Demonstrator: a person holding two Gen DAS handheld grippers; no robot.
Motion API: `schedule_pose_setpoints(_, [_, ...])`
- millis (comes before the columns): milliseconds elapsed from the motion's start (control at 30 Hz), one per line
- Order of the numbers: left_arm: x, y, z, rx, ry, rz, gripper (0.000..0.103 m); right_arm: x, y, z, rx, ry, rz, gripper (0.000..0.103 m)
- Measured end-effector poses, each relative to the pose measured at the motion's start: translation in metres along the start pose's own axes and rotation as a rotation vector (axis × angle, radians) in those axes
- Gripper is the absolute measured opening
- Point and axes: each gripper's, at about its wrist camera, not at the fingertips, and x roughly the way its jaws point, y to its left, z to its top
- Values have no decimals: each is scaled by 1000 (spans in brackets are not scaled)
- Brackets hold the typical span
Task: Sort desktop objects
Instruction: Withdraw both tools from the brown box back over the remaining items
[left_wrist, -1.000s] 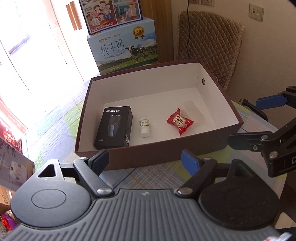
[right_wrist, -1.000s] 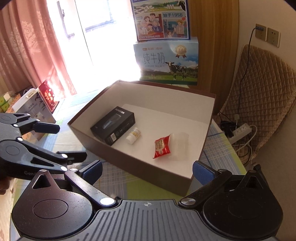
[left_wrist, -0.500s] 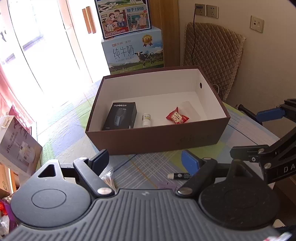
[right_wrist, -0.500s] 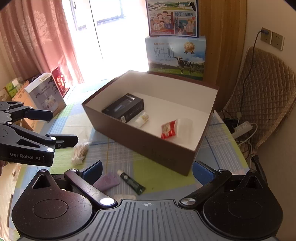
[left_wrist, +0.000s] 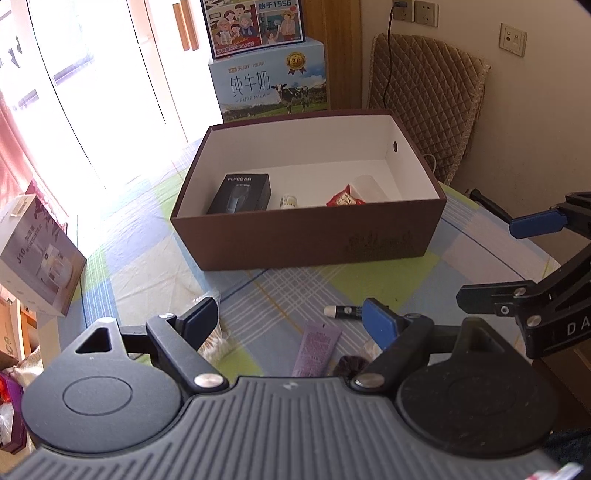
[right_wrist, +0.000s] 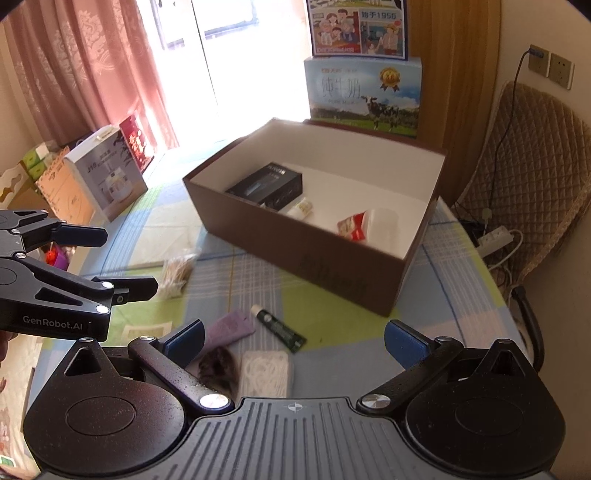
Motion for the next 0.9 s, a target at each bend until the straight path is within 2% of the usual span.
schedule_pose_setpoints(367, [2, 1, -35, -35, 74, 0, 83, 9, 5, -23, 11, 67, 20, 101])
schedule_pose_setpoints(900, [9, 13, -68, -84, 165, 25, 83, 30, 2, -42, 42, 157, 28, 101])
